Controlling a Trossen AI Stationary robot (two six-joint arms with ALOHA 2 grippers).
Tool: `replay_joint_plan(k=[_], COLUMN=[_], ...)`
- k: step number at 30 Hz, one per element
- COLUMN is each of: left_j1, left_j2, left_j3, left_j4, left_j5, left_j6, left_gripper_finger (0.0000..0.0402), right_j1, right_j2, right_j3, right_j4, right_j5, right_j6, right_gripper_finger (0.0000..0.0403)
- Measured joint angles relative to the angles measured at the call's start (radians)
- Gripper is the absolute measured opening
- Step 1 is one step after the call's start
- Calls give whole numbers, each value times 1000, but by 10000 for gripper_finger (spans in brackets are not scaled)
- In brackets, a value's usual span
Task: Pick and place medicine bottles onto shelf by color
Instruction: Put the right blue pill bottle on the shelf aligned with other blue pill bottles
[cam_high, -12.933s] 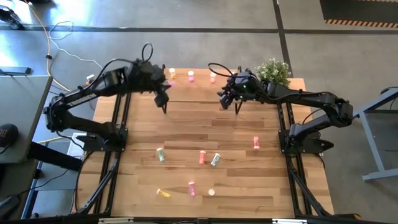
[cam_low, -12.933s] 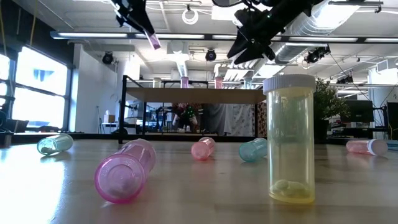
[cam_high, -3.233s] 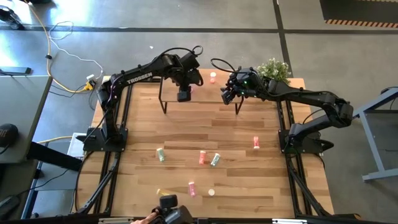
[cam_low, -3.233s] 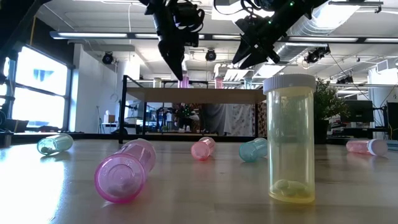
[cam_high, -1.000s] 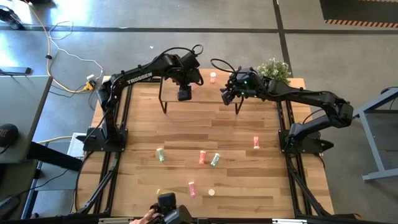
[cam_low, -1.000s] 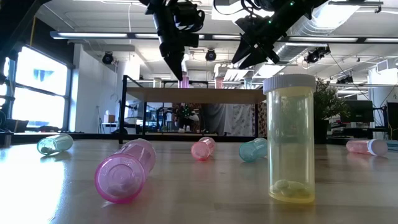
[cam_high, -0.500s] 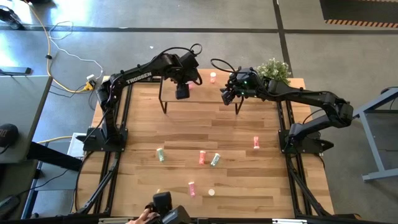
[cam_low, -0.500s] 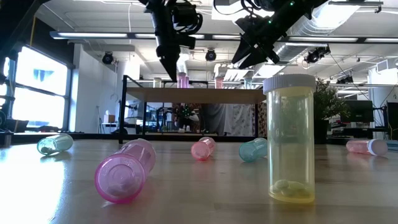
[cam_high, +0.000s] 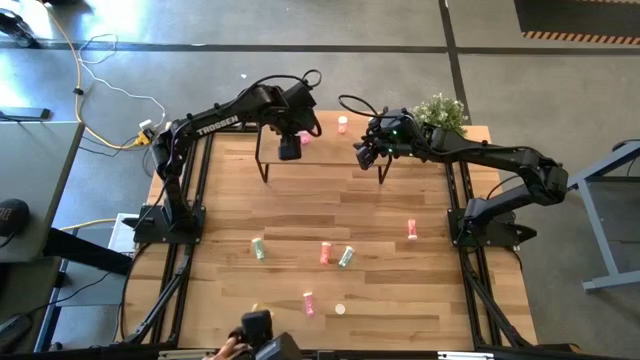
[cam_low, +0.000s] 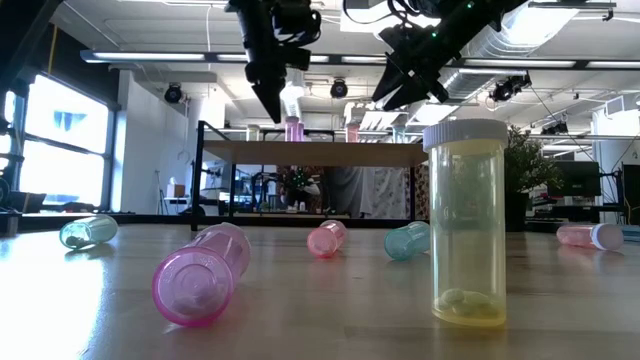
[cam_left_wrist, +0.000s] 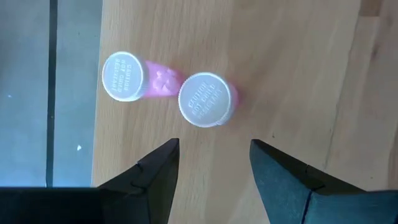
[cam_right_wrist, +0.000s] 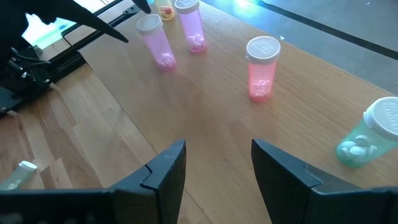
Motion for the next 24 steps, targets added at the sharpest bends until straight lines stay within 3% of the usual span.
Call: replay_joint_plan(k=[8,24], left_j1=[13,5], left_j2=[0,1], left_j3=[0,0], left_j4=[53,80], left_j5=[-51,-14], left_j6=[-5,-16], left_gripper_finger=[187,188], right_j1=[0,0], right_j2=[0,0], right_j3=[0,0], right_j4=[0,0], right_j5=[0,1], right_j6=[0,0], right_gripper_finger=[174,174])
